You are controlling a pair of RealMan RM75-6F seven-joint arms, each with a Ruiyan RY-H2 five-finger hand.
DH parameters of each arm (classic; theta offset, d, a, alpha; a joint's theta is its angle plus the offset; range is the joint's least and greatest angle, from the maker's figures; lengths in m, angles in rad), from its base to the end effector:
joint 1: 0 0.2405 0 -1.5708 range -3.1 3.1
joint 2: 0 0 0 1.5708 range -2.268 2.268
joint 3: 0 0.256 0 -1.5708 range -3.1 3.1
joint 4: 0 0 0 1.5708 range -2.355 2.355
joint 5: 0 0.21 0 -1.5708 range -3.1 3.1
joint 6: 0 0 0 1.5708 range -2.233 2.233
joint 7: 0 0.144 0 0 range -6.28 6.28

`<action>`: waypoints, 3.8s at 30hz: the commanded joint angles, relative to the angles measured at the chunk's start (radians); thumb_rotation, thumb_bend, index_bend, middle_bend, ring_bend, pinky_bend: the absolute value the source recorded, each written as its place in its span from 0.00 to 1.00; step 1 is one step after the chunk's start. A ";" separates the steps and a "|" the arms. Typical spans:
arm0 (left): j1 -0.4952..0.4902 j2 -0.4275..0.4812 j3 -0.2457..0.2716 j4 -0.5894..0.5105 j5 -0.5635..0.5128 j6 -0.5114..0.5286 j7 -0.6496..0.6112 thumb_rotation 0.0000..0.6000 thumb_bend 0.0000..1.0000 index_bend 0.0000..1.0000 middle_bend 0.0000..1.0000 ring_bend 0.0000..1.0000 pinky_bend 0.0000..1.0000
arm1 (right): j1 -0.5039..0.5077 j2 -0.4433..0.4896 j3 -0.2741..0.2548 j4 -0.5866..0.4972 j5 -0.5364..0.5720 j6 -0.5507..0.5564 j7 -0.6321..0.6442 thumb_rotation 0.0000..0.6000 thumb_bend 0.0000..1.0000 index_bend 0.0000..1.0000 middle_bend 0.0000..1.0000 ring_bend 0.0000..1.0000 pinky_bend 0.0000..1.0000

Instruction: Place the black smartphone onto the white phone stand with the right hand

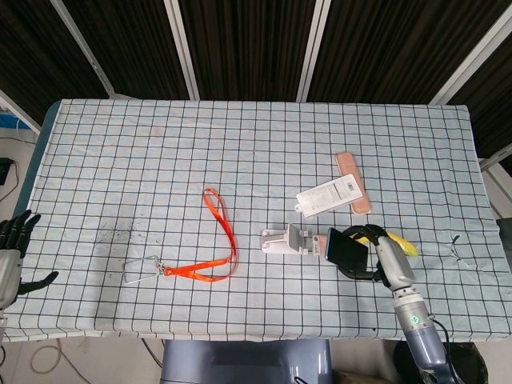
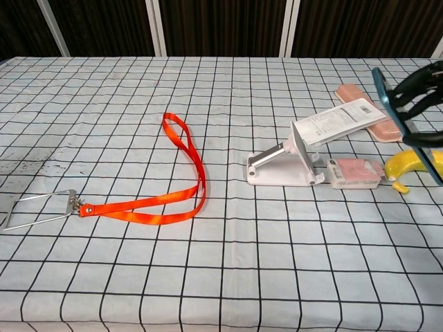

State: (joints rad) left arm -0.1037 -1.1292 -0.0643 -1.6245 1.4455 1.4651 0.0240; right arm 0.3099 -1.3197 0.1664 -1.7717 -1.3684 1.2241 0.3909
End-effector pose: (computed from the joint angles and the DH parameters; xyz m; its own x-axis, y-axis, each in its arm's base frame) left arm -0.3111 0.1895 0.1569 0.3904 0.0032 0.9207 0.9203 0.0251 -0.3903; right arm -0.2154 -0.2514 0.0716 -0.3361 -0.2139 0.9172 -0.9318 -0.0662 -0.3569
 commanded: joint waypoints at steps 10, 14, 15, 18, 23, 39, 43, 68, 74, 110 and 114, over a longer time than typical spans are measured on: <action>0.000 -0.006 -0.004 -0.006 -0.017 -0.004 0.020 1.00 0.00 0.00 0.00 0.00 0.00 | 0.104 -0.090 0.071 0.122 -0.061 -0.080 0.339 1.00 0.45 0.50 0.50 0.47 0.17; -0.001 -0.008 -0.007 -0.008 -0.026 -0.009 0.026 1.00 0.00 0.00 0.00 0.00 0.00 | 0.127 -0.122 0.074 0.161 -0.049 -0.100 0.360 1.00 0.45 0.50 0.50 0.47 0.17; -0.002 -0.008 -0.008 -0.009 -0.029 -0.011 0.027 1.00 0.00 0.00 0.00 0.00 0.00 | 0.132 -0.132 0.075 0.173 -0.046 -0.103 0.366 1.00 0.45 0.50 0.50 0.47 0.17; -0.003 -0.007 -0.010 -0.008 -0.037 -0.015 0.030 1.00 0.00 0.00 0.00 0.00 0.00 | 0.143 -0.163 0.078 0.208 -0.039 -0.108 0.388 1.00 0.44 0.50 0.50 0.47 0.17; -0.006 -0.008 -0.015 -0.007 -0.051 -0.024 0.031 1.00 0.00 0.00 0.00 0.00 0.00 | 0.163 -0.229 0.090 0.268 -0.036 -0.096 0.424 1.00 0.44 0.50 0.50 0.47 0.17; -0.009 -0.007 -0.015 -0.011 -0.064 -0.036 0.035 1.00 0.00 0.00 0.00 0.00 0.00 | 0.197 -0.359 0.091 0.405 -0.033 -0.073 0.455 1.00 0.45 0.50 0.50 0.47 0.17; -0.009 -0.007 -0.016 -0.011 -0.067 -0.038 0.035 1.00 0.00 0.00 0.00 0.00 0.00 | 0.200 -0.374 0.087 0.429 -0.030 -0.076 0.467 1.00 0.45 0.50 0.50 0.47 0.17; -0.011 -0.010 -0.017 -0.014 -0.083 -0.047 0.053 1.00 0.00 0.00 0.00 0.00 0.00 | 0.195 -0.427 0.071 0.537 -0.008 -0.092 0.516 1.00 0.45 0.50 0.50 0.47 0.17; -0.011 -0.010 -0.017 -0.014 -0.084 -0.047 0.053 1.00 0.00 0.00 0.00 0.00 0.00 | 0.191 -0.435 0.061 0.548 -0.009 -0.096 0.519 1.00 0.45 0.50 0.50 0.47 0.17; -0.011 -0.008 -0.018 -0.013 -0.088 -0.050 0.042 1.00 0.00 0.00 0.00 0.00 0.00 | 0.190 -0.464 0.059 0.574 -0.010 -0.097 0.480 1.00 0.42 0.50 0.47 0.44 0.17; -0.012 -0.008 -0.018 -0.013 -0.088 -0.051 0.042 1.00 0.00 0.00 0.00 0.00 0.00 | 0.190 -0.462 0.057 0.577 -0.009 -0.103 0.478 1.00 0.32 0.49 0.46 0.42 0.17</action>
State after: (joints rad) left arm -0.1153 -1.1373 -0.0821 -1.6375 1.3573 1.4143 0.0663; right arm 0.5000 -1.7825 0.2244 -1.1955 -1.3775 1.1216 0.8696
